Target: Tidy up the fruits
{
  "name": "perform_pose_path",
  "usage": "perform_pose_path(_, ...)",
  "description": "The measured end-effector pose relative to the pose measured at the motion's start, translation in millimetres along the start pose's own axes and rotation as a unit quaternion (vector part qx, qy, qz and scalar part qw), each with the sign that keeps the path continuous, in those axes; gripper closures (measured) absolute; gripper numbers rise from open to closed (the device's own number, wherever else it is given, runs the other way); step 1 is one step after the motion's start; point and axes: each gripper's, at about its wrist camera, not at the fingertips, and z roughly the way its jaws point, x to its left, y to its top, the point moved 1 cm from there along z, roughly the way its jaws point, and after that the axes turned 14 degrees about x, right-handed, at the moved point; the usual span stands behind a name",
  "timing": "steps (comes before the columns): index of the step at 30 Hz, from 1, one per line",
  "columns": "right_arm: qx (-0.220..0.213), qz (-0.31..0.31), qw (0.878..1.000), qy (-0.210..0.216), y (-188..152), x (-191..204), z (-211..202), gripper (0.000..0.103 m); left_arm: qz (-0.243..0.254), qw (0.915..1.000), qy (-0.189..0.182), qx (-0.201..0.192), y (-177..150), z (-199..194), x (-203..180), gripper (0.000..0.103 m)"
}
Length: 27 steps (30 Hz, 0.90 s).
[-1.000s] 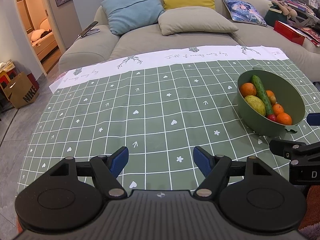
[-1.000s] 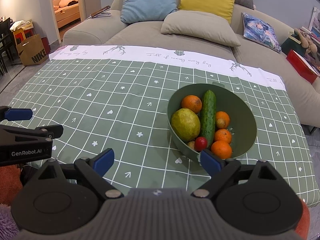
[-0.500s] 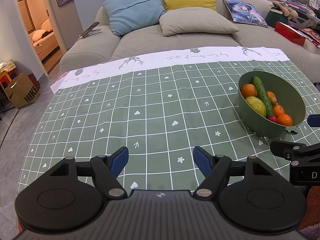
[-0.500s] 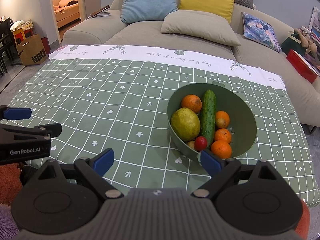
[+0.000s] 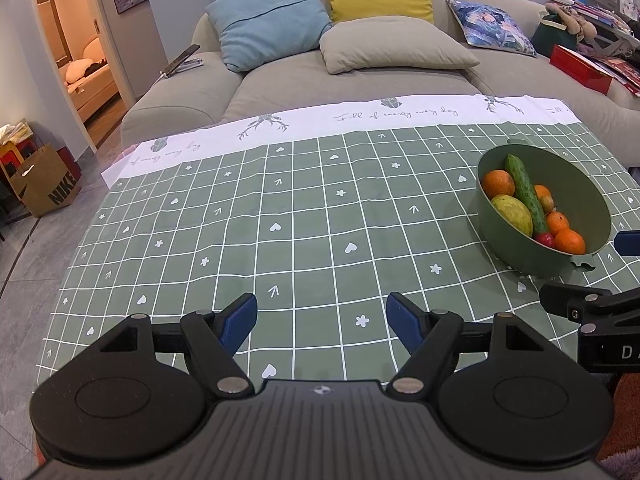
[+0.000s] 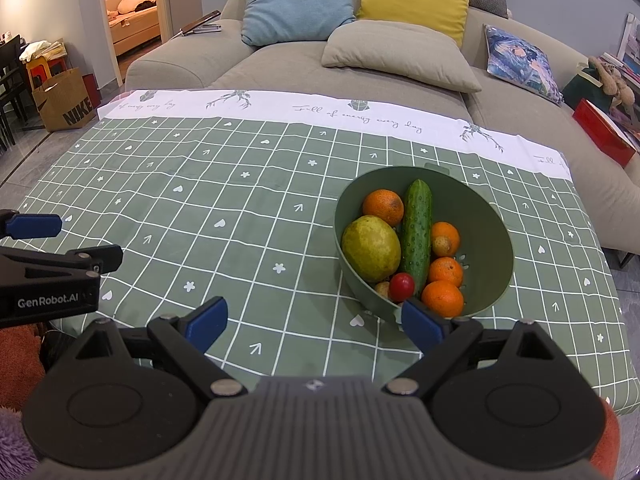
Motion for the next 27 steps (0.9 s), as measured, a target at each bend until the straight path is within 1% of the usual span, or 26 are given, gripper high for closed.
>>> perform_pose_path(14,0.001,0.000,1.000,0.001,0.3,-0.7,0.6,0.013,-0.002,1.0000,-0.002,0.000,1.2,-2.3,0.1,0.017)
perform_pose_path(27,0.004,-0.001,1.000,0.003,-0.5,-4.4,4.9,0.012,0.000,0.9999,-0.005,-0.009,0.1,-5.2,-1.5,0.017)
